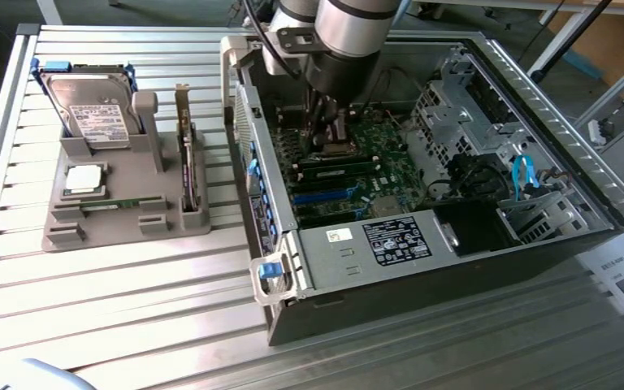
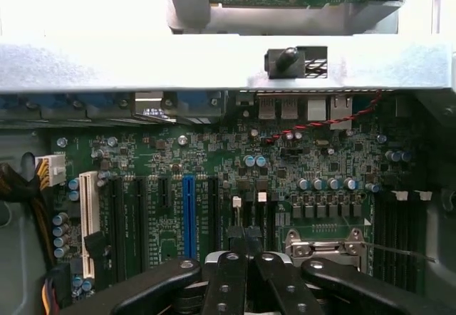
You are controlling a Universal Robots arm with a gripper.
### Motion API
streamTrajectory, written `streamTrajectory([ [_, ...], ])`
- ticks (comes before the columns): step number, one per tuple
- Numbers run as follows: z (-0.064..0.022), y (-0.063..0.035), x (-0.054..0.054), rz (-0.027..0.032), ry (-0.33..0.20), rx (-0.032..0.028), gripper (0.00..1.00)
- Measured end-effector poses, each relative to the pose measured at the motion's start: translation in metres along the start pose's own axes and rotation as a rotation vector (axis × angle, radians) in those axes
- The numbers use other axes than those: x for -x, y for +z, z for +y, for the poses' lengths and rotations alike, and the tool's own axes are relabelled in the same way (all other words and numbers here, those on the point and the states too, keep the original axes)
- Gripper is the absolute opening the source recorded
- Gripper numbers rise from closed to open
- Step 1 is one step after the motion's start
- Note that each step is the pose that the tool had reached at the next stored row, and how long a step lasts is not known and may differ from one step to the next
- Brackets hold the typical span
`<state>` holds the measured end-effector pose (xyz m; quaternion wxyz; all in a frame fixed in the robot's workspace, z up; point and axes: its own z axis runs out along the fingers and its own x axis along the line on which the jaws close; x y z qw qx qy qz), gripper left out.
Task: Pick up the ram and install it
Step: 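Press down the ram until it locks into place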
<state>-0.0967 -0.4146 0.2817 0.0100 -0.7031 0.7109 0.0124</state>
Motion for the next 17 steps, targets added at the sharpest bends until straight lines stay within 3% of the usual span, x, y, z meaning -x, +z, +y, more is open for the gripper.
streamTrajectory([
  [9,0.0000,-0.0101,0.0003,0.0001,0.000,0.0001,0.10],
  [17,-0.0040,-0.0101,0.0004,0.0001,0.000,0.0002,0.10],
])
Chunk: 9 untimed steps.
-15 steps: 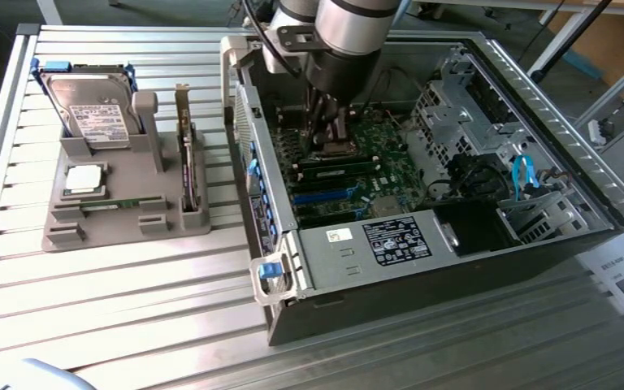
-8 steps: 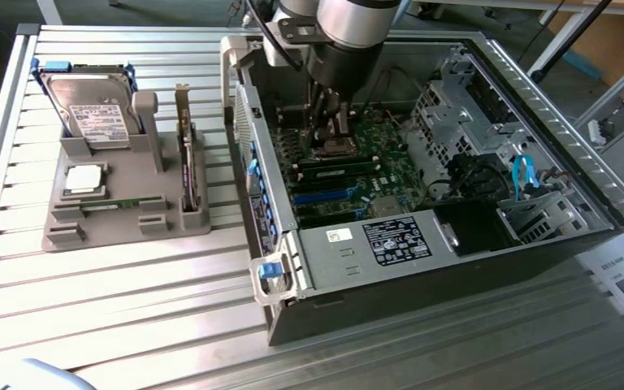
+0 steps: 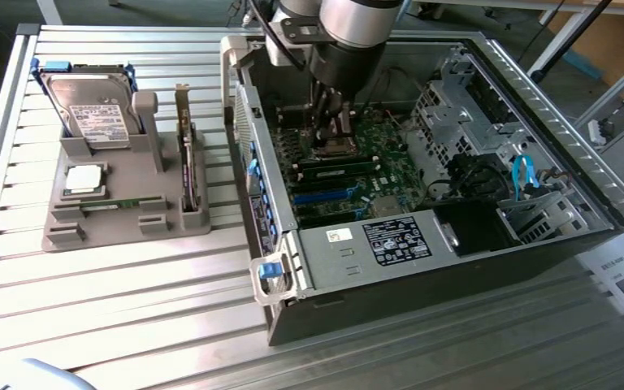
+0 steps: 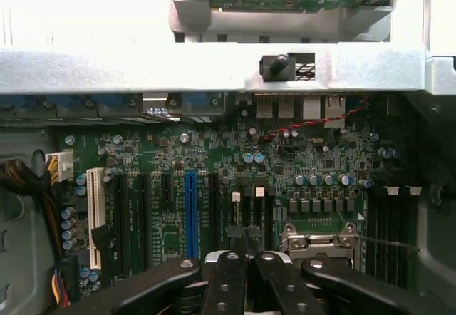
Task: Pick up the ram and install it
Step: 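Press down the ram until it locks into place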
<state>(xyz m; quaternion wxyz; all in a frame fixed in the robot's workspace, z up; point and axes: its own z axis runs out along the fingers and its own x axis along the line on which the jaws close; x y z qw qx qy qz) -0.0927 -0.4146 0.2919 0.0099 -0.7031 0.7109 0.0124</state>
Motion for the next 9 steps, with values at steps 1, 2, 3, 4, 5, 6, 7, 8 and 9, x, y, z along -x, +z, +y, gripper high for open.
streamTrajectory([
  [1,-0.0023,0.0000,0.000,-0.0001,0.000,0.0000,0.10],
  [2,-0.0046,0.0000,0.000,-0.0001,0.000,0.0001,0.10],
  [3,-0.0069,0.0000,0.000,0.0000,0.000,0.0002,0.10],
  [4,-0.0095,0.0000,0.000,0.0000,0.000,0.0004,0.10],
  [5,-0.0121,0.0000,0.000,0.0000,0.000,0.0007,0.10],
  [6,-0.0145,0.0000,0.000,-0.0001,0.000,0.0012,0.10],
  [7,-0.0175,0.0000,0.000,-0.0001,0.000,0.0018,0.10],
  [8,-0.0205,0.0000,0.000,-0.0001,0.000,0.0025,0.10],
  [9,-0.0231,0.0000,0.000,-0.0001,0.000,0.0031,0.10],
])
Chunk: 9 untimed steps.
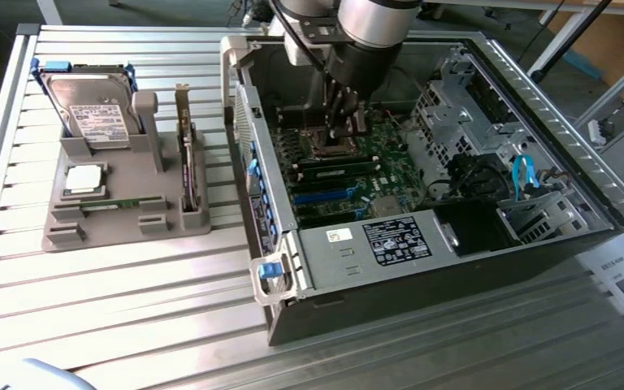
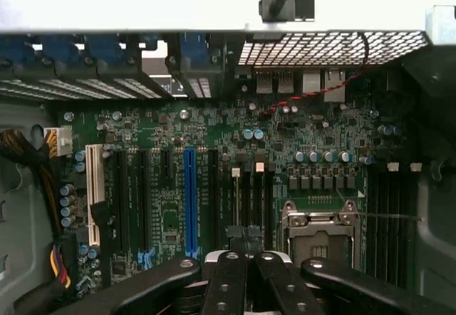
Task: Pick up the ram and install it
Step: 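Press down the ram until it locks into place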
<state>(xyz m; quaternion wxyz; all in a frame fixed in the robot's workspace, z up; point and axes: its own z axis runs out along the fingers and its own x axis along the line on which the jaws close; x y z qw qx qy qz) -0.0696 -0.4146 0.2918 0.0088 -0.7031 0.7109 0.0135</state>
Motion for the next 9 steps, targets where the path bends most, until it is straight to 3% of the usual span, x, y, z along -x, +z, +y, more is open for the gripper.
streamTrajectory([
  [9,-0.0253,-0.0002,0.000,0.0001,0.000,0.0082,0.10],
])
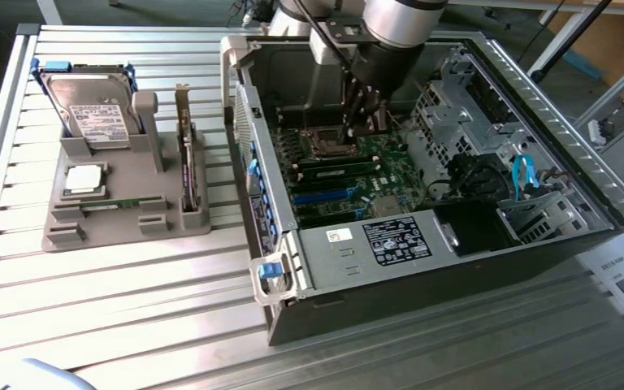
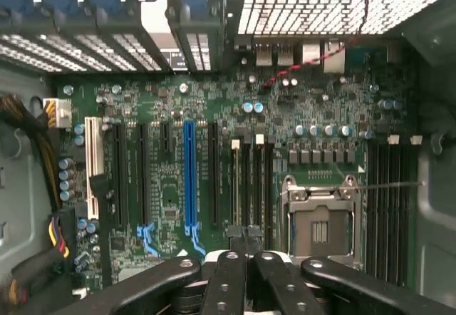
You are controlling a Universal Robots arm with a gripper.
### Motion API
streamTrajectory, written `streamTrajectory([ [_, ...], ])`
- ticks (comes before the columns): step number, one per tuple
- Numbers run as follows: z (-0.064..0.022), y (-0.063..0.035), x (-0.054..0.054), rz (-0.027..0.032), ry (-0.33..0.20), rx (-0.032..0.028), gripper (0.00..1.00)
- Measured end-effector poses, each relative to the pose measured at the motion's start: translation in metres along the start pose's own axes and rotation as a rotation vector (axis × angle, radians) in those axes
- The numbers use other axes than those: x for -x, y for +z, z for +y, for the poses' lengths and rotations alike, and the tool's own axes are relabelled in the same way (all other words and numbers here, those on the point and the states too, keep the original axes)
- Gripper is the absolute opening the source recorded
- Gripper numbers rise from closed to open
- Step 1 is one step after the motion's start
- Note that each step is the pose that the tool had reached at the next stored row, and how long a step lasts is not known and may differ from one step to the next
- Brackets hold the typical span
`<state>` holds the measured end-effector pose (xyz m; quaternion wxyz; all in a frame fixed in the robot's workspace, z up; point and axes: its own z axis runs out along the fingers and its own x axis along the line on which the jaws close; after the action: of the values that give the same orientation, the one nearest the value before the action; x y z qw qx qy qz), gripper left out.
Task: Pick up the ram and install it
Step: 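Press down the ram until it locks into place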
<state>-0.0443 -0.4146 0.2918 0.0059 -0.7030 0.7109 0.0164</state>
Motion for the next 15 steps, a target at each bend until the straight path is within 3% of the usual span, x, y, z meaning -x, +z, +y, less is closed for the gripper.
streamTrajectory([
  [6,-0.0151,-0.0003,0.000,0.0001,0.000,0.0068,0.10],
  [15,-0.0160,-0.0044,0.000,0.0001,0.000,0.0071,0.10],
])
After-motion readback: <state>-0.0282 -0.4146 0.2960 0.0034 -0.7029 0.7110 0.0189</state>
